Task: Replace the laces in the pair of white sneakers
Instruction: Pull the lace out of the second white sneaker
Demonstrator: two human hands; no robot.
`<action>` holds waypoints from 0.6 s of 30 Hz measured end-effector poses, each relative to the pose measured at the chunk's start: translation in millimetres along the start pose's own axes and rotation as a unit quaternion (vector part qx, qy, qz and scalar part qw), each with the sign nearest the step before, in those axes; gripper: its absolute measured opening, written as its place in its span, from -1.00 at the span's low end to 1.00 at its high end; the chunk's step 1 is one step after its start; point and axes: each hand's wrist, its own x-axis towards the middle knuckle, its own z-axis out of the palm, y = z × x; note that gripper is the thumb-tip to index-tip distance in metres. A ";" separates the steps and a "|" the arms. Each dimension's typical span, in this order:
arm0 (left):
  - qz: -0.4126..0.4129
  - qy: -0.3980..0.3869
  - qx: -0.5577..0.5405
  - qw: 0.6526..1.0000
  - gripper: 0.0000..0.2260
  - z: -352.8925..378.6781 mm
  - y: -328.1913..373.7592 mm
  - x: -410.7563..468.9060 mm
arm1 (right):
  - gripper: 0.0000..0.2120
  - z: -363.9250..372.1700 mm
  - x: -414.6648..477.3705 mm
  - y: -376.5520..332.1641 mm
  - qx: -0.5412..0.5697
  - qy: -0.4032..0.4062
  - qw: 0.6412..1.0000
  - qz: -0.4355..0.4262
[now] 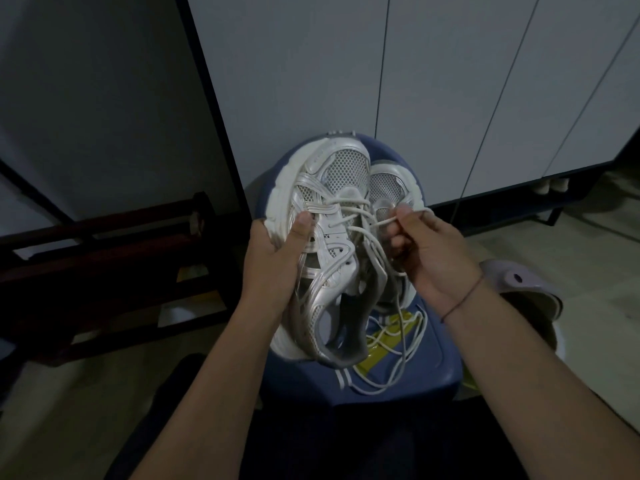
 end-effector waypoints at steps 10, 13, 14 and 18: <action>0.011 -0.002 0.026 1.000 -0.68 -3.6 2.0 2.5 | -0.71 -26.7 21.2 -22.8 0.115 0.063 0.991 -0.001; 0.016 -0.015 0.024 0.999 -0.65 1.2 3.9 -0.5 | -0.69 -26.9 21.9 -25.2 0.135 0.081 0.987 0.003; 0.018 -0.022 0.025 0.999 -0.66 1.8 4.2 -1.0 | -0.69 -27.4 22.0 -25.2 0.141 0.087 0.986 0.004; 0.028 -0.044 0.038 0.998 -0.67 1.8 4.6 -1.3 | -0.68 -31.3 23.4 -24.3 0.118 0.095 0.988 -0.013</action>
